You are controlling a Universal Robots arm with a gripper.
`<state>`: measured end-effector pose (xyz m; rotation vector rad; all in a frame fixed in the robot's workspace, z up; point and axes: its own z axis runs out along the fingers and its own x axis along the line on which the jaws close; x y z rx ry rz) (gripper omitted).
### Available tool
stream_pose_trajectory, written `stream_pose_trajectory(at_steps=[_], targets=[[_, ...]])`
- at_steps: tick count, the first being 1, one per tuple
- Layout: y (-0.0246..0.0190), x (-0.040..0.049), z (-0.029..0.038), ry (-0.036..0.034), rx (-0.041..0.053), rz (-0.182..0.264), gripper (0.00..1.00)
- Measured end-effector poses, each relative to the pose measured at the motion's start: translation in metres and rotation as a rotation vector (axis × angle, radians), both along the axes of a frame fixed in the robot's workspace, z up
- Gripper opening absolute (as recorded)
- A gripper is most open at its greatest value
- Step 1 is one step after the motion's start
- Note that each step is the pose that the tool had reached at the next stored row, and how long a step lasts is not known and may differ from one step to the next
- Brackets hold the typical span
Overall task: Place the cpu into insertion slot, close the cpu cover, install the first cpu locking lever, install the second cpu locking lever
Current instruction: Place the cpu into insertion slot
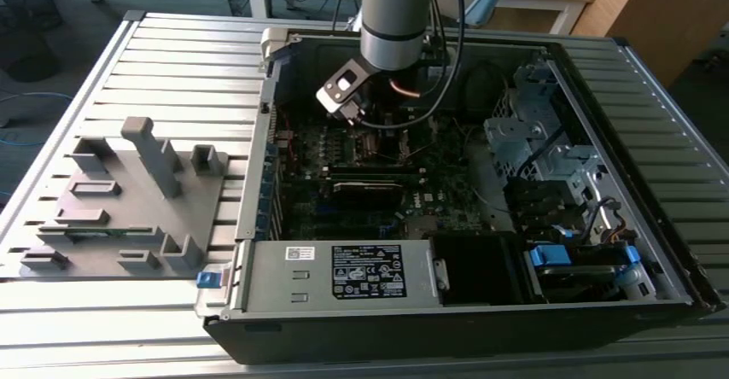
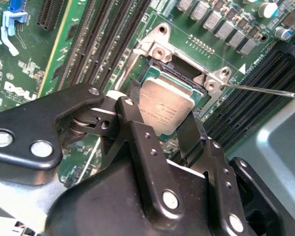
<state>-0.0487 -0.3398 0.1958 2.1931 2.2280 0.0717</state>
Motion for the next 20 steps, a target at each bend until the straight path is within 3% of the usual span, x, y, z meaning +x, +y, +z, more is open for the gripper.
stream_pose_trajectory(at_steps=[4, 20], targets=[[0.0023, 0.0, 0.0, 0.0, 0.0, 0.0, 0.54], [0.0023, -0.0001, -0.0033, 0.0001, -0.0002, -0.006, 0.54]])
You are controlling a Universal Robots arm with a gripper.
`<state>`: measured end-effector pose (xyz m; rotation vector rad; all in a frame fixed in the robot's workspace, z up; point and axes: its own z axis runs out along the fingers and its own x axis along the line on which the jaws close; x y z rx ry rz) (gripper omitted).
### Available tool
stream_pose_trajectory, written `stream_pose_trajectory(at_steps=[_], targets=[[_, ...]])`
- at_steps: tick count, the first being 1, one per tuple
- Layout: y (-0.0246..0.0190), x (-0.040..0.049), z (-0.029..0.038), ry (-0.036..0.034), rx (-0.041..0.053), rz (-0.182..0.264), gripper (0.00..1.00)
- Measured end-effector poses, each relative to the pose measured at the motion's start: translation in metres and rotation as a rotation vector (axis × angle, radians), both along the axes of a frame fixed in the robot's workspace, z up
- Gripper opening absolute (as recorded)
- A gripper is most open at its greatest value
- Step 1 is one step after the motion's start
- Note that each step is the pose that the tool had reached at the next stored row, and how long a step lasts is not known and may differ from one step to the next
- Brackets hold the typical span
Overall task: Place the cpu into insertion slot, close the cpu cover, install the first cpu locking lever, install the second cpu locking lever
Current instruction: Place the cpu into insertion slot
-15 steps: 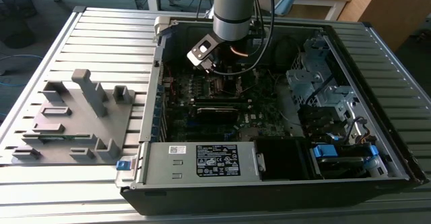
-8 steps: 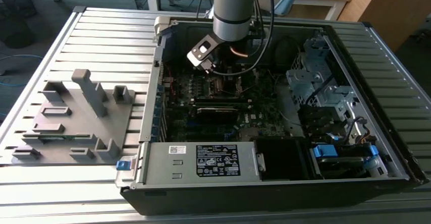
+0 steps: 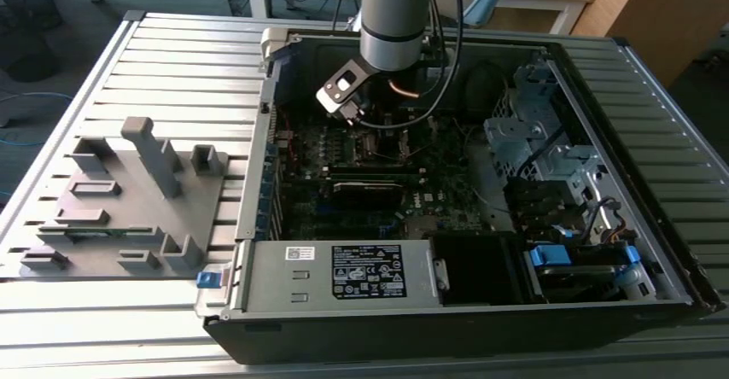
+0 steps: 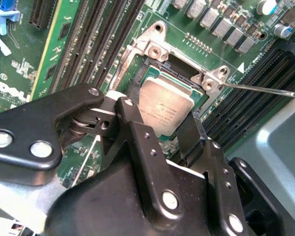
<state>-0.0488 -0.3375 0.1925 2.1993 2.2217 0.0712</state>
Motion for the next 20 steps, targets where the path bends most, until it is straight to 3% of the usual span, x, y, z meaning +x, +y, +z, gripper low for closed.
stream_pose_trajectory(at_steps=[20], targets=[[-0.0002, 0.0, 0.0019, -0.0002, -0.0016, -0.003, 0.54]])
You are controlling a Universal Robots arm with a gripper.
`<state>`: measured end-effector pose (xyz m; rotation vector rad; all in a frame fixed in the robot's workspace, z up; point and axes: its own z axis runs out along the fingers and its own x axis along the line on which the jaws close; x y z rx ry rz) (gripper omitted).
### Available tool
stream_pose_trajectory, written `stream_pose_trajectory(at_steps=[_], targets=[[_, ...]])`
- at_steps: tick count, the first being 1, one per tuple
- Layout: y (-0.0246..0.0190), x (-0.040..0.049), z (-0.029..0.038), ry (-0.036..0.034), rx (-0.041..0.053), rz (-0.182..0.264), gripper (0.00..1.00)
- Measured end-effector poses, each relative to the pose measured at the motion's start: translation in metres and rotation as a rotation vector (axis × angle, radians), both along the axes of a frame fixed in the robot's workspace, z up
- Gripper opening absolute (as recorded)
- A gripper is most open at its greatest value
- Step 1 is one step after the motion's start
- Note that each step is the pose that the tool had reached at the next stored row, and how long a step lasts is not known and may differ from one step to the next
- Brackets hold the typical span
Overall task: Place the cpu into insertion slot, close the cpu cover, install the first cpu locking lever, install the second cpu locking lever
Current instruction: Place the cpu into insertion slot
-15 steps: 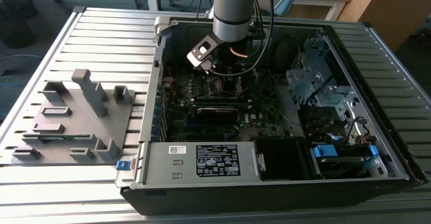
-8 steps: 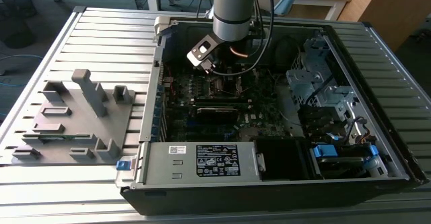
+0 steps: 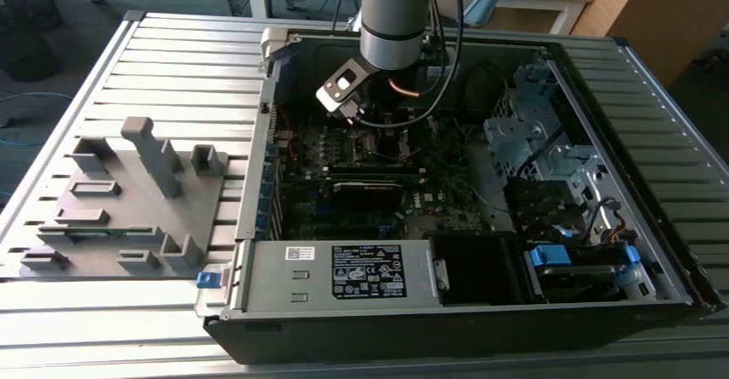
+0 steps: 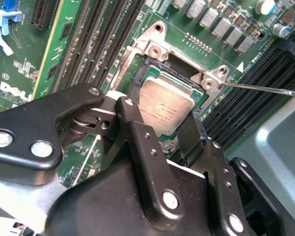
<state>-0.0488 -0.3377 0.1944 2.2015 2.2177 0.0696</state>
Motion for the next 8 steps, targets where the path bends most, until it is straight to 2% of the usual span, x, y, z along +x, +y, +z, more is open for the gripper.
stream_pose_trajectory(at_steps=[8], targets=[[0.0, 0.0, 0.0, 0.0001, -0.0003, -0.03, 0.54]])
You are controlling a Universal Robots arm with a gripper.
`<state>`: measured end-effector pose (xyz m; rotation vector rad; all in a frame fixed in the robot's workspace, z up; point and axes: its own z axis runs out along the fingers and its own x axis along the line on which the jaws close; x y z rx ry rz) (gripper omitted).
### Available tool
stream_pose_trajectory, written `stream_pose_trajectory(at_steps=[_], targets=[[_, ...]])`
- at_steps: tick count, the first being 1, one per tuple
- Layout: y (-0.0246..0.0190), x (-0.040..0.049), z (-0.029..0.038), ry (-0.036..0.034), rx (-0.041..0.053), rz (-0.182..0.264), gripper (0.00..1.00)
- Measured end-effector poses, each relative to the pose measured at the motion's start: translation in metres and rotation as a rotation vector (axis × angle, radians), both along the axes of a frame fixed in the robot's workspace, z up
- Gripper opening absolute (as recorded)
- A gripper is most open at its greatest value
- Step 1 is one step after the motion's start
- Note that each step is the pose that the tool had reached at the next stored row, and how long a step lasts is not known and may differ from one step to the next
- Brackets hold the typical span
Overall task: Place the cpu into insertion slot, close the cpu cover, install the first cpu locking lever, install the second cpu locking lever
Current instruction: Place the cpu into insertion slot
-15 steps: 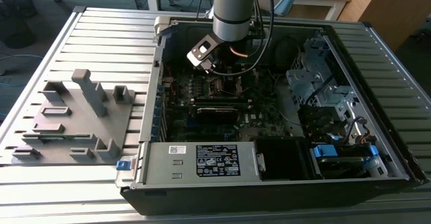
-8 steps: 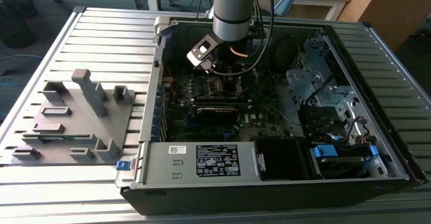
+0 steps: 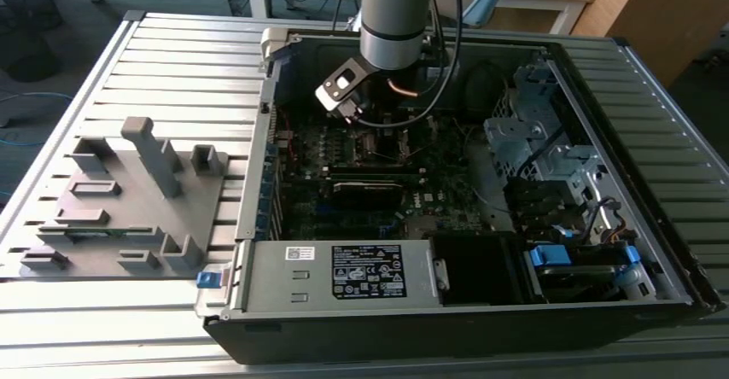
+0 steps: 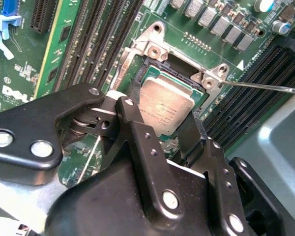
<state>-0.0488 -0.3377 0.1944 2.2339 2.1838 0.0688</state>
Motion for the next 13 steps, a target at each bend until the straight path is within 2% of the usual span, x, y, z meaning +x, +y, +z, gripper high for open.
stream_pose_trajectory(at_steps=[13], targets=[[-0.0005, -0.0009, -0.0003, 0.0, 0.0, 0.001, 0.54]])
